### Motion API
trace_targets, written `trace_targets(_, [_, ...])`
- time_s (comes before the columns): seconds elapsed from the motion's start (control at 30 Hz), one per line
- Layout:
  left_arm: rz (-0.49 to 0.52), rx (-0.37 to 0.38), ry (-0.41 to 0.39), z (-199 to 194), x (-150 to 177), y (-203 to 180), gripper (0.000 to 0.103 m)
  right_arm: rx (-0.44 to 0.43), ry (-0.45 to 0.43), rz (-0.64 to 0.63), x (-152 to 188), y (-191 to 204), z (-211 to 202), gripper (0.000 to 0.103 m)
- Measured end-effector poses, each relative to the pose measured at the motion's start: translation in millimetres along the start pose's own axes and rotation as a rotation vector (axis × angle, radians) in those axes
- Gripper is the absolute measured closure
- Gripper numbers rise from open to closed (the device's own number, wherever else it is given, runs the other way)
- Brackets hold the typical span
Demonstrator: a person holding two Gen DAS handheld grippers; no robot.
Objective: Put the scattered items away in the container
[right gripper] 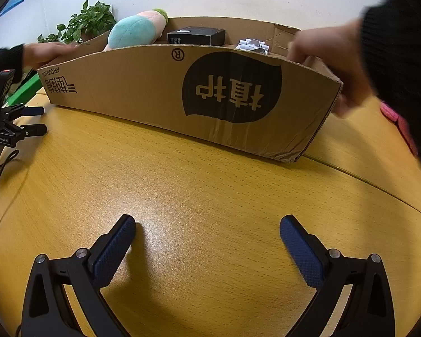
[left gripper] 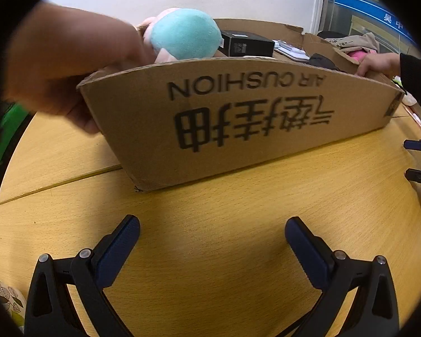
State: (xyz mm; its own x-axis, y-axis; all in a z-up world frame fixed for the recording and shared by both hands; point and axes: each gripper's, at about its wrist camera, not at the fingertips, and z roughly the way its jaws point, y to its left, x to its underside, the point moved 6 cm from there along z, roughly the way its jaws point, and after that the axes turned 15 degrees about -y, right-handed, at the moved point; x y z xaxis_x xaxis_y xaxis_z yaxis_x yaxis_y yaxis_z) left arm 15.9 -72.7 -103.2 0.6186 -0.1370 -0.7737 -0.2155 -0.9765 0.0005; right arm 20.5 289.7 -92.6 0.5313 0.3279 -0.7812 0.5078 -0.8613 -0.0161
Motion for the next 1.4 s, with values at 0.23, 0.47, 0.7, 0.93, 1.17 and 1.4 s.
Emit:
trace_targets(0.23, [0.0,-0.001,-0.001,4.5,-1.0,-8.1,0.0,0.0,0.0,0.0,-3.0,3.4,2.0,0.0])
trace_targets(0.47, [0.0,-0.001,-0.001,4.9,-1.7,-8.1,0.0,0.0,-0.001,0.0,-2.5,3.3,1.9,0.0])
trace_targets(0.7, [0.0,-0.001,-0.001,4.8,-2.0,-8.0,0.0,-0.001,-0.001,0.001,-2.2,3.1,1.5,0.0])
trace_targets(0.93, [-0.001,-0.001,-0.001,6.2,-2.0,-8.9,0.0,0.001,-0.002,0.001,-1.7,4.2,1.3,0.0])
trace_targets(1.17, [-0.001,-0.001,-0.001,7.3,-2.5,-10.1,0.0,0.0,-0.002,0.0,-0.6,5.5,0.0,0.0])
trace_targets(1.4, [-0.001,-0.001,-0.002,9.1,-4.0,-12.5,0.0,0.001,-0.004,0.0,0.1,8.2,-0.7,0.0])
